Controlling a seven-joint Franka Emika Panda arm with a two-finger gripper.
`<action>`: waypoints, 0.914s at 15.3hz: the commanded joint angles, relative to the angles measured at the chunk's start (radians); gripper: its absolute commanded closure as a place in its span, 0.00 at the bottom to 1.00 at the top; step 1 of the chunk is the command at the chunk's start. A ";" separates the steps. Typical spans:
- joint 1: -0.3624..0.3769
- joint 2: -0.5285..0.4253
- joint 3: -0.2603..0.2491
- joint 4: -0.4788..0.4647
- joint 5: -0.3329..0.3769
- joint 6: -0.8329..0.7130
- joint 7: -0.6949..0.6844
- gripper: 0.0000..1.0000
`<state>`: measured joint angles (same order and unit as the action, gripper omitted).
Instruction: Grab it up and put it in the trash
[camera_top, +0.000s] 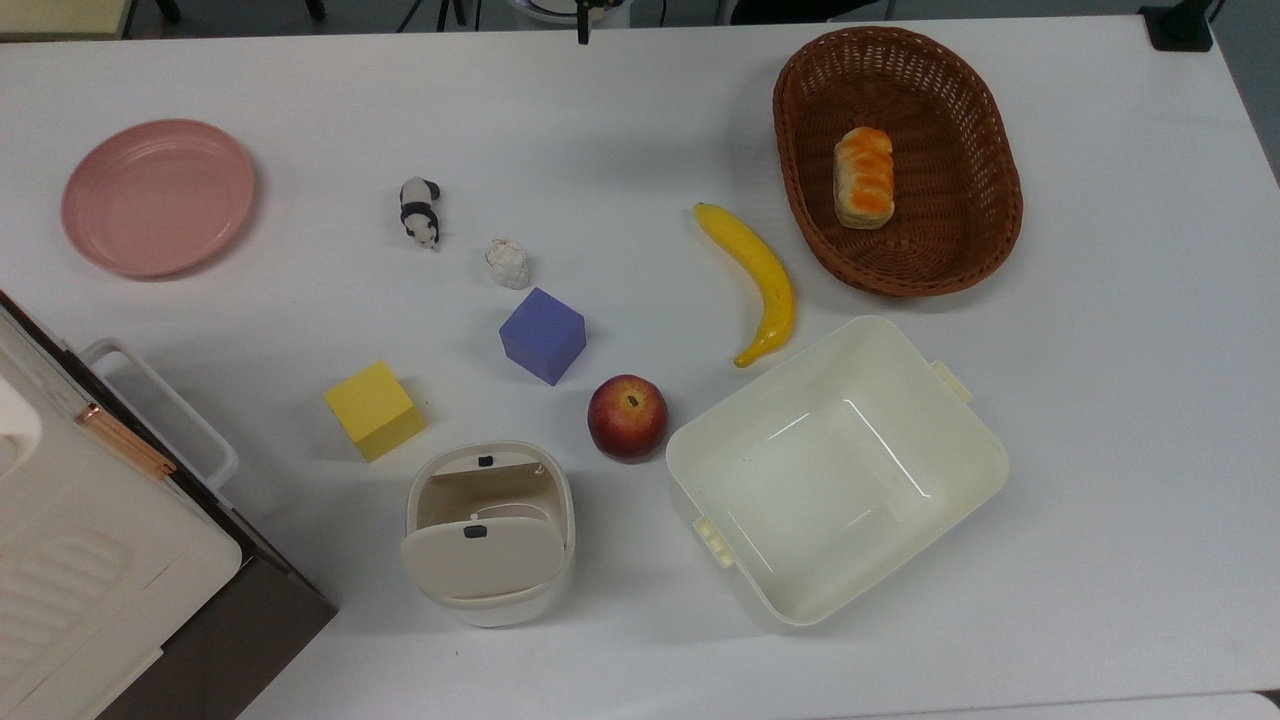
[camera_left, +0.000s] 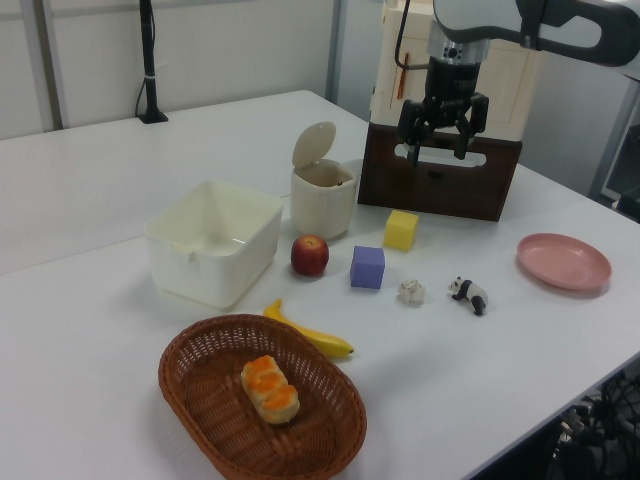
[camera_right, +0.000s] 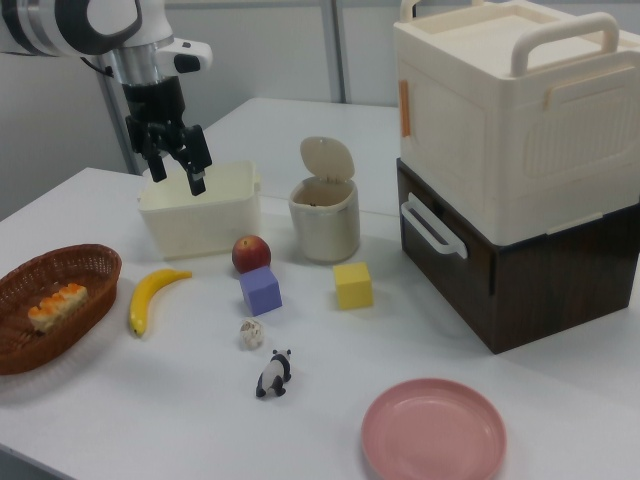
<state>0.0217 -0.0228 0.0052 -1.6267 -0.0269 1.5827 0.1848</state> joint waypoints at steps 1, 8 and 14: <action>0.007 0.006 -0.017 -0.007 0.018 0.002 -0.022 0.00; 0.012 0.009 -0.014 -0.007 0.013 0.005 -0.022 0.00; 0.011 0.017 -0.011 -0.007 0.010 0.005 -0.019 0.00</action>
<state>0.0237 0.0003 0.0018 -1.6268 -0.0269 1.5827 0.1838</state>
